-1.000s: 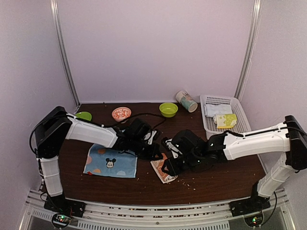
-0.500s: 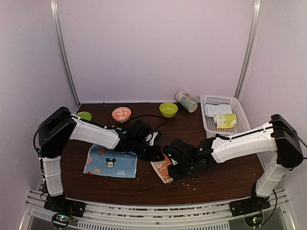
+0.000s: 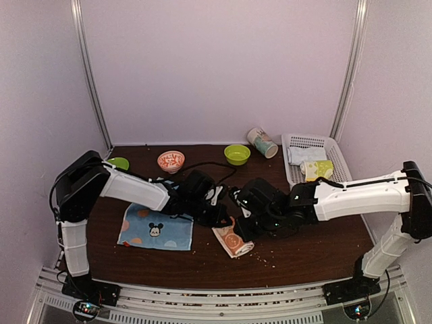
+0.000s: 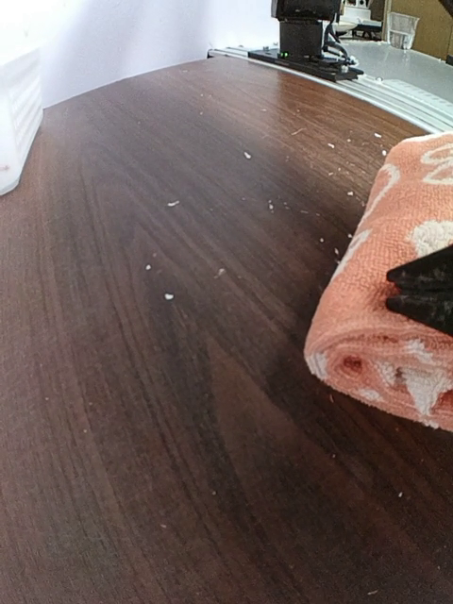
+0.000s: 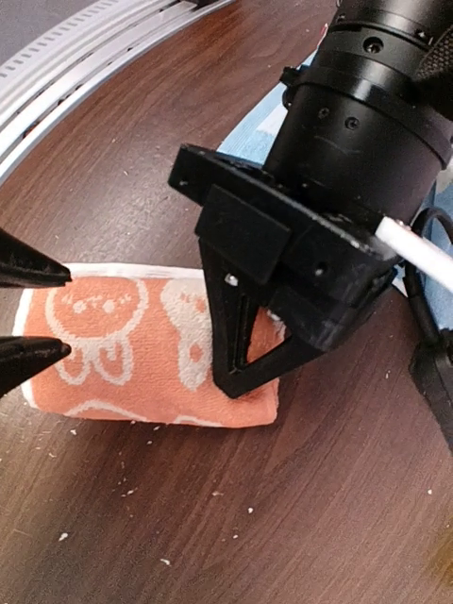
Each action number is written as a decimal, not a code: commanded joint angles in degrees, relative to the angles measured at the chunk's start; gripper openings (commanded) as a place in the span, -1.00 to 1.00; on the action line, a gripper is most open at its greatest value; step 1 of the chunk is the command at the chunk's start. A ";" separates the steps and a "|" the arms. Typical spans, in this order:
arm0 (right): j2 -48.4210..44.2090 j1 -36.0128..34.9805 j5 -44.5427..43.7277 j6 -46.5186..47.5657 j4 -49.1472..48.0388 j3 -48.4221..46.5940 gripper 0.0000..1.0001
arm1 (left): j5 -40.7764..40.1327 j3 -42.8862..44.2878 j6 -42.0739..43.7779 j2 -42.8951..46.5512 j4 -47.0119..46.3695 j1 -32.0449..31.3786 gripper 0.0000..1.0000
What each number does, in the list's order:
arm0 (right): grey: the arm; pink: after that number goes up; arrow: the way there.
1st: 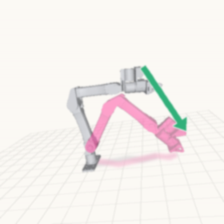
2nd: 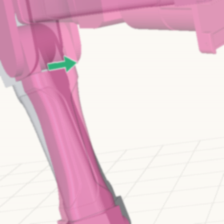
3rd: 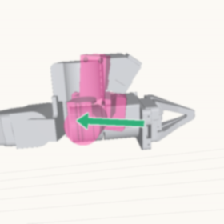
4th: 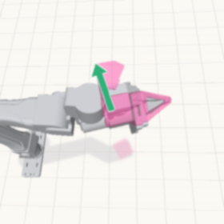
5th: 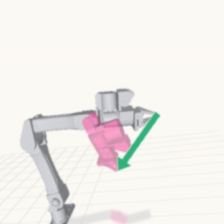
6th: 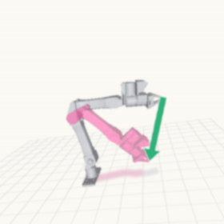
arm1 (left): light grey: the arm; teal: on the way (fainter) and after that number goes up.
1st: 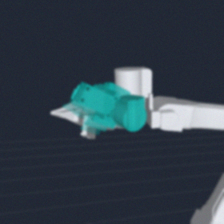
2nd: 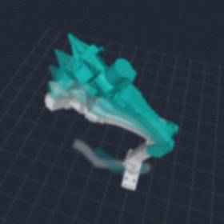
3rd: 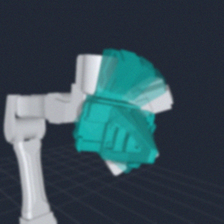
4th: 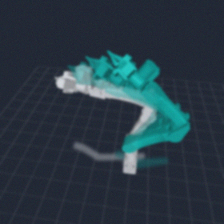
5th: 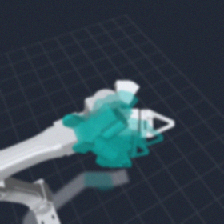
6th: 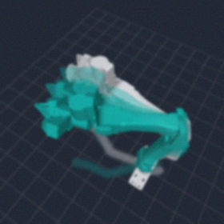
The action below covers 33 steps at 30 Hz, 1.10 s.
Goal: Roll the towels
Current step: Smooth out the towel at the center of the board.
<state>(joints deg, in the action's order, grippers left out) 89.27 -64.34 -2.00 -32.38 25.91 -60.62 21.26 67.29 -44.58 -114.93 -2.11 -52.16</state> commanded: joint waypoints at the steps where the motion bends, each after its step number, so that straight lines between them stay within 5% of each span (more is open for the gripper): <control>1: 5.36 -0.26 -1.02 -0.73 -0.52 0.17 -0.65 | -0.86 -1.03 0.08 -2.28 1.32 0.31 -1.00; 12: 8.87 -0.35 1.83 -5.39 -0.68 8.51 -0.68 | -0.99 -3.74 -0.58 -4.18 -1.24 0.31 -1.00; 33: 10.74 -2.92 3.84 -6.05 -0.01 6.46 -0.47 | -2.56 -11.40 -2.10 -4.20 -4.73 0.35 -1.00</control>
<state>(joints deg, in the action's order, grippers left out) 98.41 -66.26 -1.76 -37.91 21.02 -55.94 21.69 59.35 -46.44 -115.83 -17.04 -52.16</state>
